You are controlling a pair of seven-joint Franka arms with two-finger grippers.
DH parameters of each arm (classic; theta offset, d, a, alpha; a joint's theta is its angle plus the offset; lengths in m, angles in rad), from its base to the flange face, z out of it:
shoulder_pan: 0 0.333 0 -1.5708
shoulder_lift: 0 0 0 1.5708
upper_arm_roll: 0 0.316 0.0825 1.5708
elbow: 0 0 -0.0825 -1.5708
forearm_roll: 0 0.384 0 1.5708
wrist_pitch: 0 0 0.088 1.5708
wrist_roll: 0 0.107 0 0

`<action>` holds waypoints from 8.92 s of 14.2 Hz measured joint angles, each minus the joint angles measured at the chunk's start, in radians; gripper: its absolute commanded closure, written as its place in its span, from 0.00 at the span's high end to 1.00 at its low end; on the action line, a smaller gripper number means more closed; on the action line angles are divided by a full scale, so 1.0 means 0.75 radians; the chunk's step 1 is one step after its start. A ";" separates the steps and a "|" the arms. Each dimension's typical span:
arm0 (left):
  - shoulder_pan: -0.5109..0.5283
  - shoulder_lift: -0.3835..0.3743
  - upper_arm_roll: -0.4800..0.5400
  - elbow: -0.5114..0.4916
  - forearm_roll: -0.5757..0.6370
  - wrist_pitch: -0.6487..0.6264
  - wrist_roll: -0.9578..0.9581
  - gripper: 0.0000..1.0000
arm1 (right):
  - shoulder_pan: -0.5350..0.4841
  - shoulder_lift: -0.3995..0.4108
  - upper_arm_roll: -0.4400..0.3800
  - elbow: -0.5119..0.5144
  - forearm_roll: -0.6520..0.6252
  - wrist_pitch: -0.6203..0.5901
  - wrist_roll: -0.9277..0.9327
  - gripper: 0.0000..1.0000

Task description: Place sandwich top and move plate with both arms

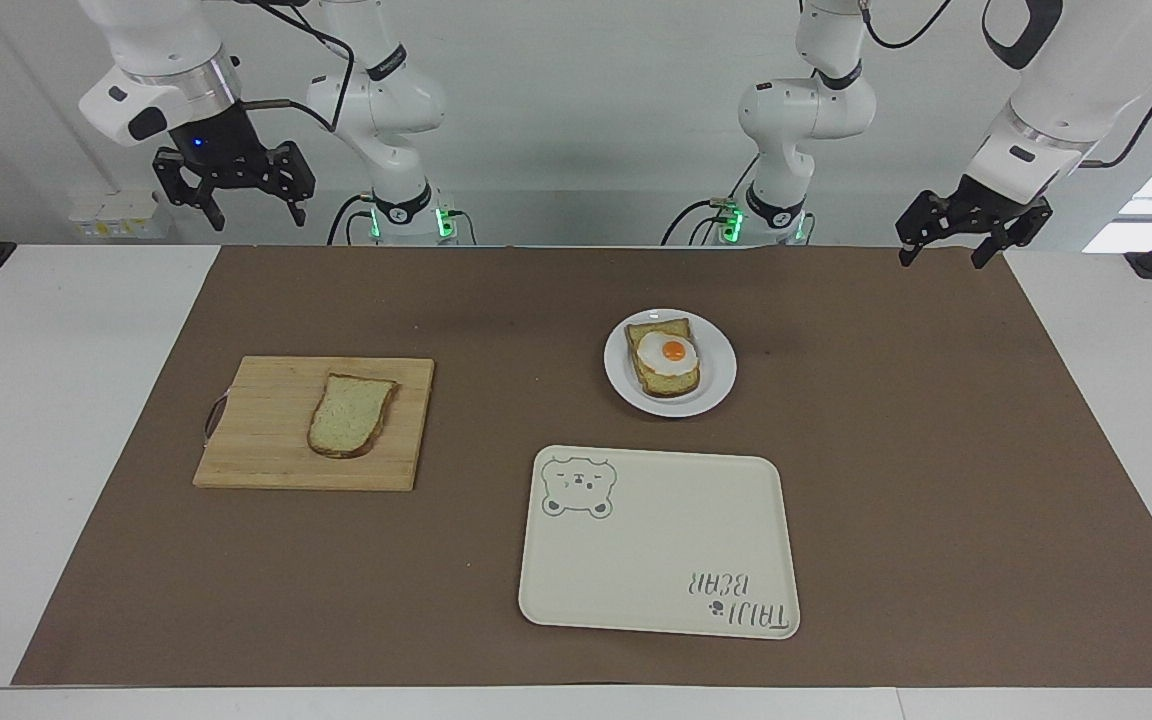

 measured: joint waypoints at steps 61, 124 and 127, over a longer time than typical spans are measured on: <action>0.000 0.000 0.000 0.000 0.000 0.001 0.000 1.00 | -0.132 0.412 -0.004 -0.690 0.282 1.120 -0.134 0.00; 0.000 -0.001 0.002 0.001 0.000 0.003 -0.001 1.00 | 0.951 0.549 0.042 -0.464 0.536 1.217 0.558 1.00; 0.011 -0.012 0.025 0.024 0.000 0.004 -0.003 1.00 | 0.914 0.542 0.029 -0.455 0.513 1.218 0.558 1.00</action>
